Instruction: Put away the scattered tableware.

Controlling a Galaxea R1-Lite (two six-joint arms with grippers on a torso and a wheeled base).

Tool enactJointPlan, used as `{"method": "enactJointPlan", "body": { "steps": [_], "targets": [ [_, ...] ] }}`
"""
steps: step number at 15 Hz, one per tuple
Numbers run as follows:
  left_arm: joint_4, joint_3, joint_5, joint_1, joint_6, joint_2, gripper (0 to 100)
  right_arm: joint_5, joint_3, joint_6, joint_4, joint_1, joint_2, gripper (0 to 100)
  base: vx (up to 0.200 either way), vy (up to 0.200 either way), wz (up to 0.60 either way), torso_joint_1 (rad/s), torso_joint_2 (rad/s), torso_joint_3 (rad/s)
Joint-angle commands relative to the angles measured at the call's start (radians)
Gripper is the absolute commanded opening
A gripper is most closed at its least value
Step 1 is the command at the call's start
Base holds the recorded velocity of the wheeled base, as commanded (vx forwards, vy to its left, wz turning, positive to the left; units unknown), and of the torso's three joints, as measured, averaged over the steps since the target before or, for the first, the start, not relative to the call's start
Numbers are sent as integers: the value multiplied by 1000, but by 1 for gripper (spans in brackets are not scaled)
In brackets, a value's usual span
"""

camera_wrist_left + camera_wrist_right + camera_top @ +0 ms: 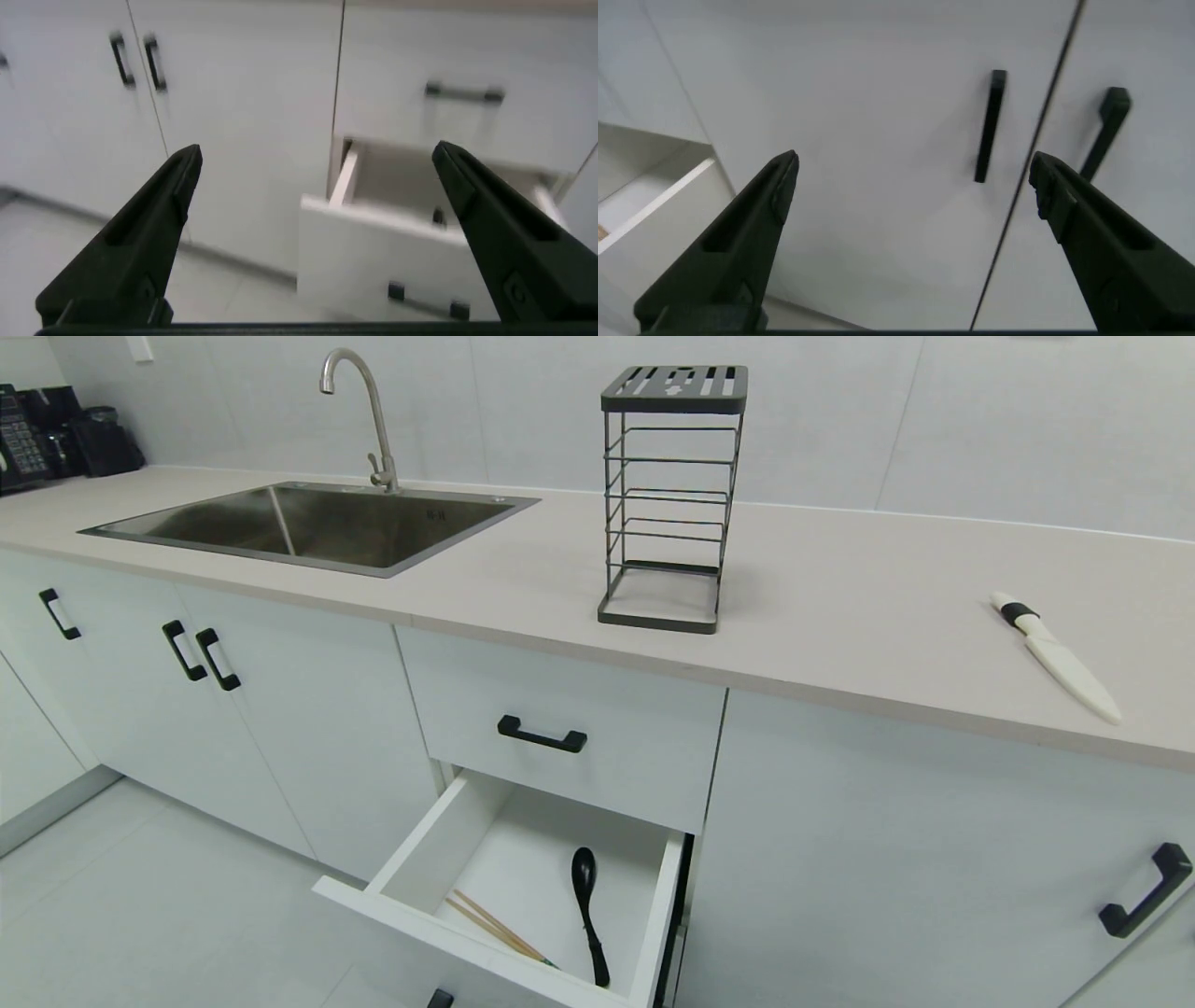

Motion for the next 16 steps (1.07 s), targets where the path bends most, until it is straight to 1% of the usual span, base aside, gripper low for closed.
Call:
{"method": "enactJointPlan", "body": {
  "steps": [1,2,4,5,6,7,8,9,11,12,14,15,16],
  "targets": [
    [-80,-307,-5,30,-10,128,100,-1,0,-1,0,0,3,100,0,0,0,0,0,0],
    [-70,-318,-11,25,-11,138,100,-1,0,-1,0,0,3,100,0,0,0,0,0,0],
    [51,-304,-34,-28,-19,193,100,1,0,0,0,0,3,100,0,0,0,0,0,0],
    [118,-302,-51,-56,-31,236,100,1,0,-1,0,0,3,100,0,0,0,0,0,0],
    [212,-301,-75,-93,-59,297,100,1,0,0,0,0,3,100,0,0,0,0,0,0],
    [301,-301,-120,-134,-97,372,100,1,0,0,0,0,3,100,0,0,0,0,0,0],
    [359,-299,-168,-163,-123,448,100,1,0,0,0,0,3,100,0,0,0,0,0,0],
    [384,-293,-212,-180,-133,527,100,1,0,0,0,0,3,100,0,0,0,0,0,0],
    [377,-279,-264,-183,-126,670,100,1,0,0,0,0,3,100,0,0,0,0,0,0],
    [371,-285,-275,-192,-120,739,100,1,0,0,0,0,3,100,0,0,0,0,0,0],
    [327,-279,-279,-238,-119,854,100,1,0,0,0,0,3,100,0,0,0,0,0,0],
    [278,-269,-279,-286,-117,949,100,1,0,0,0,0,3,100,0,0,0,0,0,0],
    [232,-261,-278,-321,-114,1029,100,1,0,0,0,0,3,100,0,0,0,0,0,0]
  ]
}}
